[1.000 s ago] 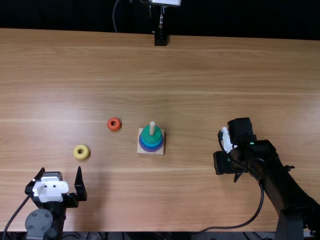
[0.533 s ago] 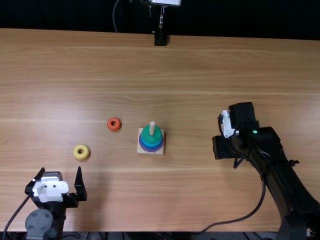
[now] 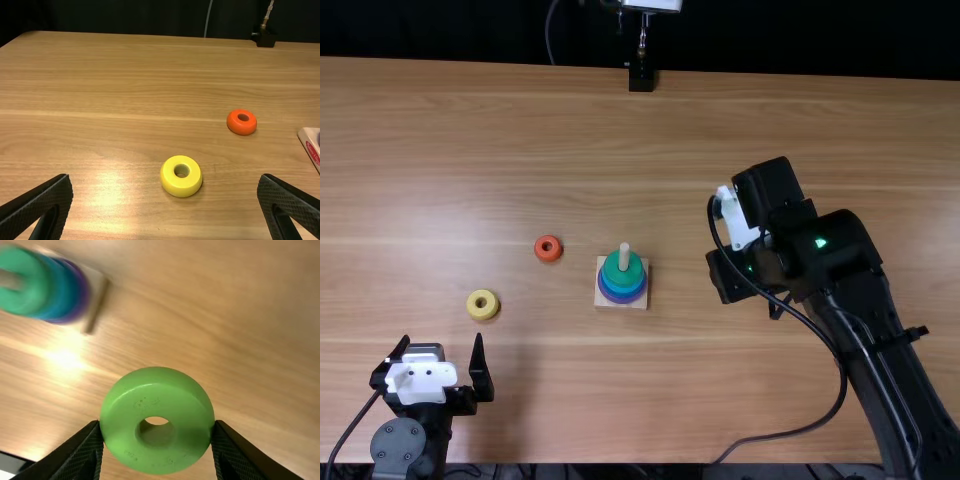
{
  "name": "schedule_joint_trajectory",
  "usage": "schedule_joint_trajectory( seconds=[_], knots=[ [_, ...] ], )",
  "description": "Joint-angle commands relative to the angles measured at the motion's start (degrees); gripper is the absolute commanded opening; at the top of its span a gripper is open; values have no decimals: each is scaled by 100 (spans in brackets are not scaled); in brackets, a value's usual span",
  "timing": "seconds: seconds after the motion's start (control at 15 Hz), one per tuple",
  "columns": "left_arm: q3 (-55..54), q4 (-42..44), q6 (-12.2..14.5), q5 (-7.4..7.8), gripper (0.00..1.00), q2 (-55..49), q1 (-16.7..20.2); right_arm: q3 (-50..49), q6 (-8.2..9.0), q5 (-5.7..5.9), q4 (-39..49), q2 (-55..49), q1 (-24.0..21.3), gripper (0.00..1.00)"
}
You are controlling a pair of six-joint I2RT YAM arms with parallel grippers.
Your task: Build the Hanoi tower: stack the rings onto the peg from bottom to top in this color order: purple, dark blue, light blue, dark green, light green, yellow, orange.
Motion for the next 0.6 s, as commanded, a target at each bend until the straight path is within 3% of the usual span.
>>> schedule_joint_trajectory(
  seconds=[0.0,0.53],
  knots=[
    [-604,-478,-1,-46,100,-67,1,489,-31,-8,-79,131,221,0],
    [-604,-478,-1,-46,100,-67,1,1631,32,-19,-90,1107,986,0]
  ],
)
